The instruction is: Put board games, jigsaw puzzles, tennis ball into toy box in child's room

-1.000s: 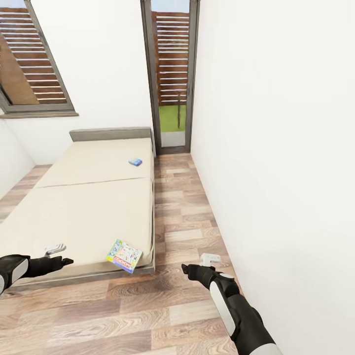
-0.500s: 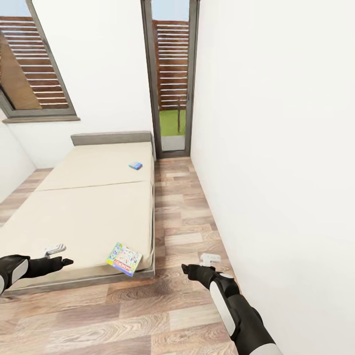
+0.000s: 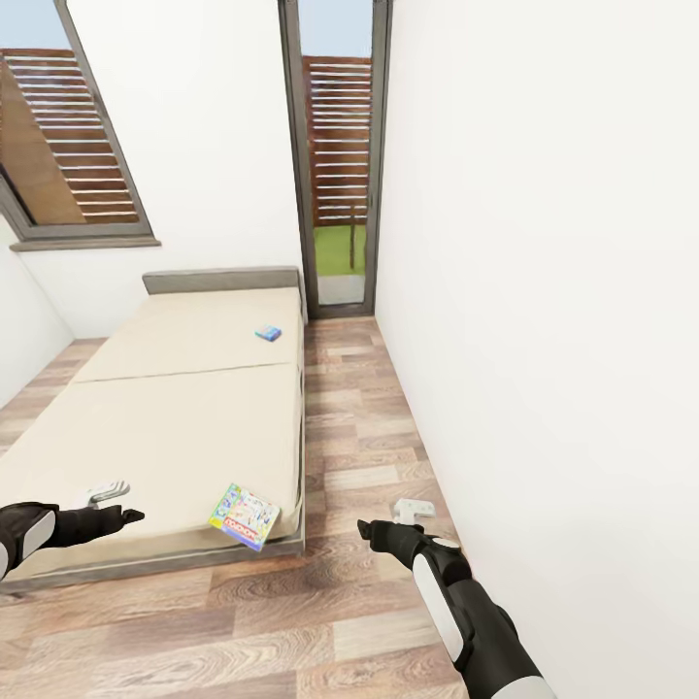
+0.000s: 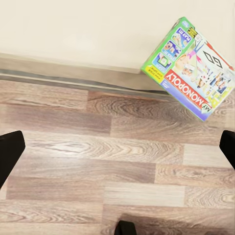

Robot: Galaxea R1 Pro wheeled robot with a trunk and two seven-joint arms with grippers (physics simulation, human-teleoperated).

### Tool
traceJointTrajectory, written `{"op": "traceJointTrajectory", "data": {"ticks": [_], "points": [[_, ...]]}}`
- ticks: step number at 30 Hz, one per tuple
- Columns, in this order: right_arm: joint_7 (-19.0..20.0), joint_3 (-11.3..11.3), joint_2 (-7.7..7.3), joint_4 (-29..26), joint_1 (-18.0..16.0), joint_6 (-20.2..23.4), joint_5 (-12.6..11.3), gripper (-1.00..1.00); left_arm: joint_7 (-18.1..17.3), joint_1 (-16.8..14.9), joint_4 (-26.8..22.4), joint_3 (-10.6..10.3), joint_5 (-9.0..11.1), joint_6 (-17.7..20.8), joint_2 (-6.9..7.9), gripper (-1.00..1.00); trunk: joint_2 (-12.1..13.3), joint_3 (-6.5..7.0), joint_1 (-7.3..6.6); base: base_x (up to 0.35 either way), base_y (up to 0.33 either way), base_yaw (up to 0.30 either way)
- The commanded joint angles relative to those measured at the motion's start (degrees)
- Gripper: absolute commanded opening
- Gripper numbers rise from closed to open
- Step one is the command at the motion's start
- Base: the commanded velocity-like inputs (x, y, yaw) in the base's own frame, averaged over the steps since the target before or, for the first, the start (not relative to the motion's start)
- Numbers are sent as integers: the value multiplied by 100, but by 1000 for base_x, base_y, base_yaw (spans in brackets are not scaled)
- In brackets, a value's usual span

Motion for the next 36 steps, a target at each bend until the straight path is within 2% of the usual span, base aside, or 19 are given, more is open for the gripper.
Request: {"op": "traceJointTrajectory", "data": {"ticks": [1, 36], "points": [[-22, 3, 0, -8, -4, 26, -36, 100, -19, -6, 1, 49, -57, 24, 2, 100, -11, -2, 4, 0, 0, 0], [-22, 3, 0, -8, -4, 26, -35, 100, -23, -6, 1, 47, -57, 28, -2, 100, -11, 333, 4, 0, 30, 0]]}}
